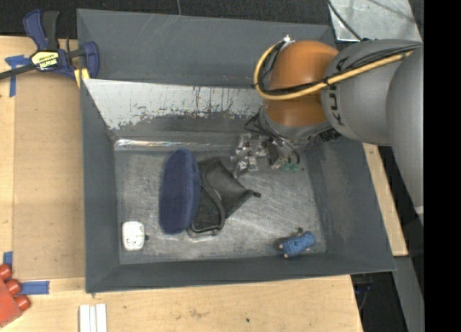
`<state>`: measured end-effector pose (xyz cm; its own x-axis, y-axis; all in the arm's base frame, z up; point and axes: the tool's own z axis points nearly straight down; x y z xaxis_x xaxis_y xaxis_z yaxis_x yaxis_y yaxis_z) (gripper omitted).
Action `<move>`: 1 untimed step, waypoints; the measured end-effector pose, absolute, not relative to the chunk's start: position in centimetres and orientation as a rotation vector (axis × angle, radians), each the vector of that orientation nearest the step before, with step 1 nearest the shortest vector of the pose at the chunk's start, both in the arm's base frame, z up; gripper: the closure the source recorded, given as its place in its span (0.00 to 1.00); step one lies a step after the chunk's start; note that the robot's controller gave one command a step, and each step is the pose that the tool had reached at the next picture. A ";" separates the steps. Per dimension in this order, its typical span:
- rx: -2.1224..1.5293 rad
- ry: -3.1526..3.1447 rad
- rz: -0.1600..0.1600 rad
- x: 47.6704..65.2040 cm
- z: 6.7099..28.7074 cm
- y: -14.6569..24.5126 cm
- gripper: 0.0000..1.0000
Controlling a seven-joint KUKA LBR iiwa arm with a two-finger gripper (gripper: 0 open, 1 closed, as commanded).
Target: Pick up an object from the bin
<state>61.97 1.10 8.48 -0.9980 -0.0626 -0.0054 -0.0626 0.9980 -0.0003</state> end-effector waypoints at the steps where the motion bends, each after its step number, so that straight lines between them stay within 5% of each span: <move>1: 0.372 3.110 0.003 61.8 16.2 2.5 1.00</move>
Offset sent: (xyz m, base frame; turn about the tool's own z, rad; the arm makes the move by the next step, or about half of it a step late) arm -0.0036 0.0133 0.0742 0.3021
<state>61.83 2.46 16.24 -0.9718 0.2357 -0.0094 0.2357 0.9718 0.0030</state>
